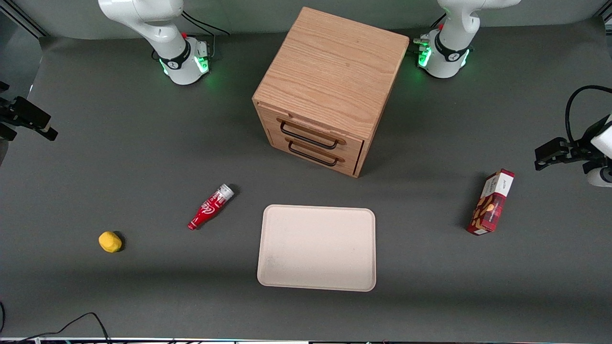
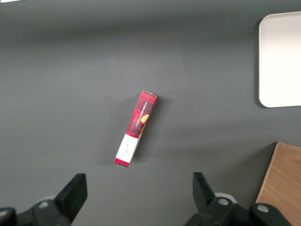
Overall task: Open upper drawer
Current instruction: 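Move the right gripper toward the cabinet's upper drawer handle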
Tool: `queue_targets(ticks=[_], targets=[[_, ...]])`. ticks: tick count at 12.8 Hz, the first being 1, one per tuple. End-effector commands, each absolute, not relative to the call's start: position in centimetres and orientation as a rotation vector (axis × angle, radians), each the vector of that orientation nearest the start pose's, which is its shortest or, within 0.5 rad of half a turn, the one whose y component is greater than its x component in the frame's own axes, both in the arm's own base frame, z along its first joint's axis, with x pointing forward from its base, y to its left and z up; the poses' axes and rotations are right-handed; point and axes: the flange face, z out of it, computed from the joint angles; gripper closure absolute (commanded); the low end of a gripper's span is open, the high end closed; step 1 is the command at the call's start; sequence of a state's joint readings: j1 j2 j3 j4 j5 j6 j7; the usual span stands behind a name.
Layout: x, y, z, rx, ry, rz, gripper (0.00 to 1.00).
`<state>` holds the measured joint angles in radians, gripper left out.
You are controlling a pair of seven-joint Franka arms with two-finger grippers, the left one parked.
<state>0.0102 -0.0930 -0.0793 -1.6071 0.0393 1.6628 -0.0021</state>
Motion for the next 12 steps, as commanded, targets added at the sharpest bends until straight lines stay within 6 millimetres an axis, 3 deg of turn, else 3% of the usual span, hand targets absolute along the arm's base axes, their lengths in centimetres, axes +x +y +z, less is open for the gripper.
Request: queue_targets(ticks=[1,2,3,5,7,9,12], targets=[[53.4,-3.4,67.2,-3.076,0.087,-0.221,0.00],[53.4,-3.2,67.2,-3.077,0.082,-0.214,0.00],[53.5,-1.7,67.0,-3.076,0.040,-0.199,0.00],[53.3,2.5,66.9,-3.072,-0.076,-0.178,0.00],[52.8,7.2,66.5,-3.063,-0.207,-0.136,0.00],[52.1,13.3,65.2,-3.053,-0.378,-0.078,0.00],[51.8,20.8,61.4,-2.903,-0.557,0.061,0.00]])
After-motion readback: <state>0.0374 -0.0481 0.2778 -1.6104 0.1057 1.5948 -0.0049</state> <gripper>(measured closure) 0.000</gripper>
